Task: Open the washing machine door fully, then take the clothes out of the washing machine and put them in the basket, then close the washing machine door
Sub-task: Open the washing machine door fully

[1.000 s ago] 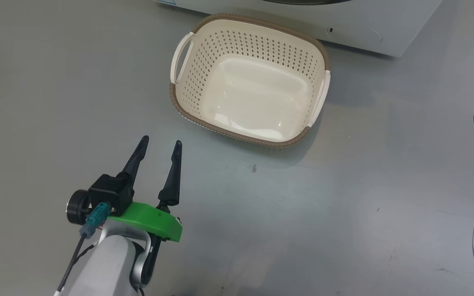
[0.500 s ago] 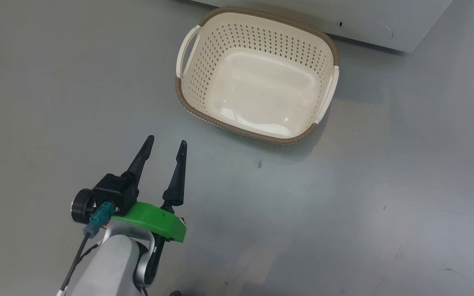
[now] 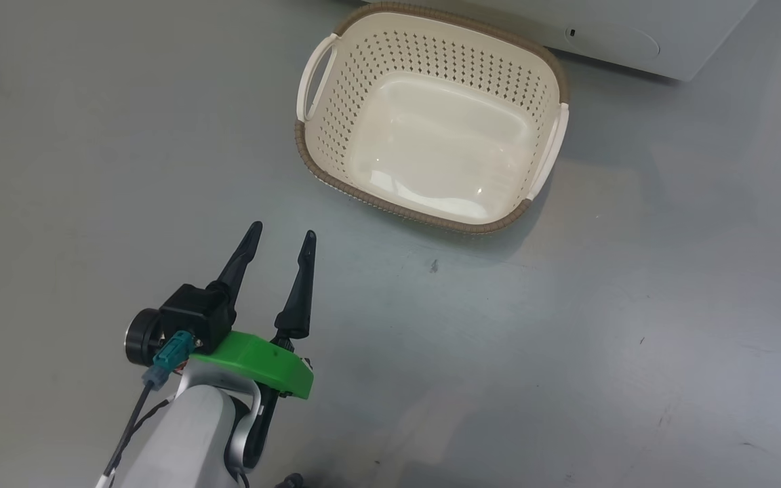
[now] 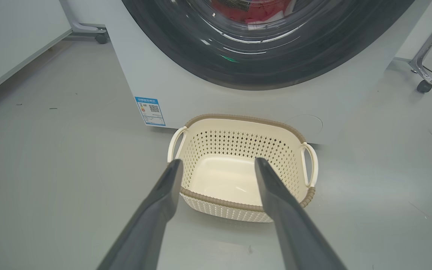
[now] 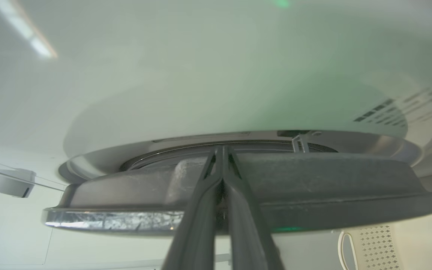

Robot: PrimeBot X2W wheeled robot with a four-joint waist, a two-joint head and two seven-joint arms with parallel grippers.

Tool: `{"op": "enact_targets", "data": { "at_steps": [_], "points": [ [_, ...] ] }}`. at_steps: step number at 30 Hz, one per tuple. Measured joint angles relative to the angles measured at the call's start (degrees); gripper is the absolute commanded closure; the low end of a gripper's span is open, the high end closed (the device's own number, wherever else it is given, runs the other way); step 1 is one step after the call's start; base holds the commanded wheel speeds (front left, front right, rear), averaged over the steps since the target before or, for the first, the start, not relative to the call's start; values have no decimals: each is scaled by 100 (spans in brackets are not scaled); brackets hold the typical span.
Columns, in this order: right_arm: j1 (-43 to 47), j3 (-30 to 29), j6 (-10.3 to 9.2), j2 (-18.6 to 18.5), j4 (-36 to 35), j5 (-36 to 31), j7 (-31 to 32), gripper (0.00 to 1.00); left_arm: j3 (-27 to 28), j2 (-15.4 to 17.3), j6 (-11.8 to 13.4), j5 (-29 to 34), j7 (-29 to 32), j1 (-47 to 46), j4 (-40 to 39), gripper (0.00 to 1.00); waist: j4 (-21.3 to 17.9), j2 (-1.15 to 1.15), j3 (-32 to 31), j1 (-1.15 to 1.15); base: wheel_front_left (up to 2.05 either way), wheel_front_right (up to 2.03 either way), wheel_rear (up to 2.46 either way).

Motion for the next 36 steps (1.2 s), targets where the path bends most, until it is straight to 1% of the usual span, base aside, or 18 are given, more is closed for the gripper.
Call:
{"op": "enact_targets", "data": {
  "at_steps": [5,13,20,31,36],
  "points": [
    [-119,-172,-2,-4,234,182,71,100,-53,-2,4,-41,0,-16,-1,0,30,0,8,0,0,0,0],
    [-303,-308,-1,-91,721,325,381,100,-78,-3,24,-80,0,-49,1,0,61,0,-4,0,0,0,0],
    [-342,-308,-1,-130,1043,341,623,100,-79,-4,54,-79,0,-49,2,0,64,0,-31,0,0,0,0],
    [-322,-192,-1,-169,1327,276,759,100,-48,-4,76,-53,0,-49,58,0,3,0,-197,0,0,0,0],
    [-157,-198,-2,-186,1456,276,767,100,-56,-5,76,-27,0,-49,101,0,-24,0,-321,0,0,0,0]
  ]
}}
